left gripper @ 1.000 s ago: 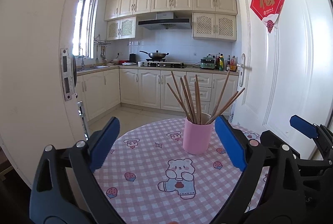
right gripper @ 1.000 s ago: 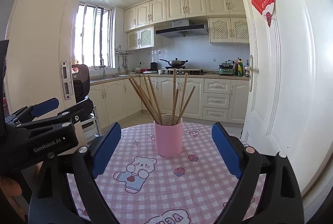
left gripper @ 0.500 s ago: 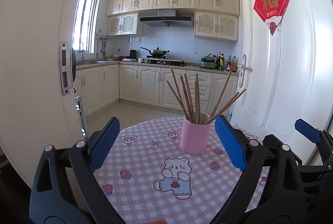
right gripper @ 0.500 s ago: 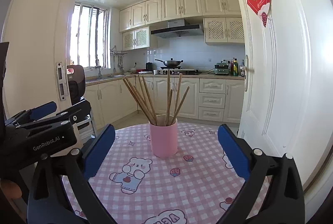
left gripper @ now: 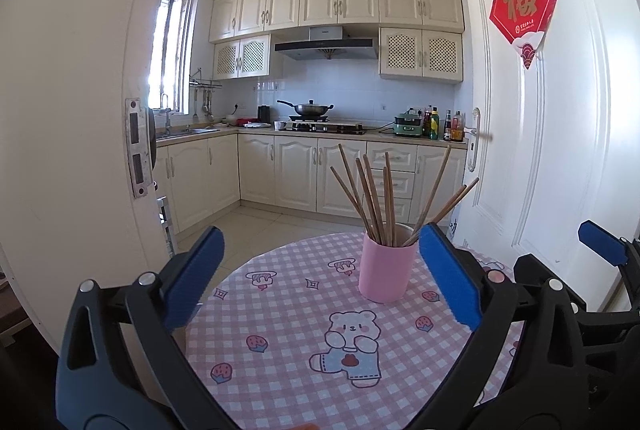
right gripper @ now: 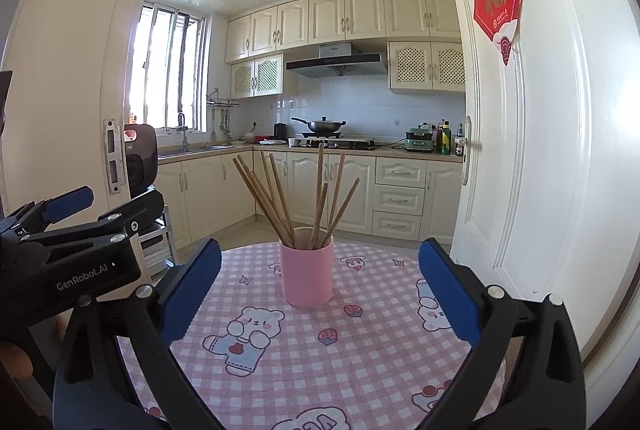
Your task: Organize utensils
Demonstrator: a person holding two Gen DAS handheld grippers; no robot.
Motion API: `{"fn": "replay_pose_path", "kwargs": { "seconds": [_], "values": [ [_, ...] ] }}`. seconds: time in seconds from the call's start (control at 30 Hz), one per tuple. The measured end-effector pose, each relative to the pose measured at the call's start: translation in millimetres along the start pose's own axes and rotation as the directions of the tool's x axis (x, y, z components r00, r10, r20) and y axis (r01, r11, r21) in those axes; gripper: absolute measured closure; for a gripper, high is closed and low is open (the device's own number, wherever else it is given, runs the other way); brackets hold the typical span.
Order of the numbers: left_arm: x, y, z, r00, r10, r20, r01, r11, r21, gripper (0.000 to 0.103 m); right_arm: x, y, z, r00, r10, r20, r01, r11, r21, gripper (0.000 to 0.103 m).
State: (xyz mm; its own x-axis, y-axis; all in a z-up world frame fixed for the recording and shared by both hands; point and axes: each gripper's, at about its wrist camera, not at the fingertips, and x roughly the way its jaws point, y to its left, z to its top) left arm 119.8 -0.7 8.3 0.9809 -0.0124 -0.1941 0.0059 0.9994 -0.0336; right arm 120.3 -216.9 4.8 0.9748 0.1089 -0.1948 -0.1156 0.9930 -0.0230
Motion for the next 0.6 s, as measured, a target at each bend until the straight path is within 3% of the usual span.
{"fn": "replay_pose_path", "kwargs": {
  "seconds": [0.6],
  "values": [
    [-4.3, 0.8, 3.3, 1.0, 0.0, 0.012, 0.0, 1.0, 0.01, 0.006, -1.7, 0.2, 2.3, 1.0, 0.003, -0.003, -0.003, 1.0, 0.002, 0.008]
  ]
}}
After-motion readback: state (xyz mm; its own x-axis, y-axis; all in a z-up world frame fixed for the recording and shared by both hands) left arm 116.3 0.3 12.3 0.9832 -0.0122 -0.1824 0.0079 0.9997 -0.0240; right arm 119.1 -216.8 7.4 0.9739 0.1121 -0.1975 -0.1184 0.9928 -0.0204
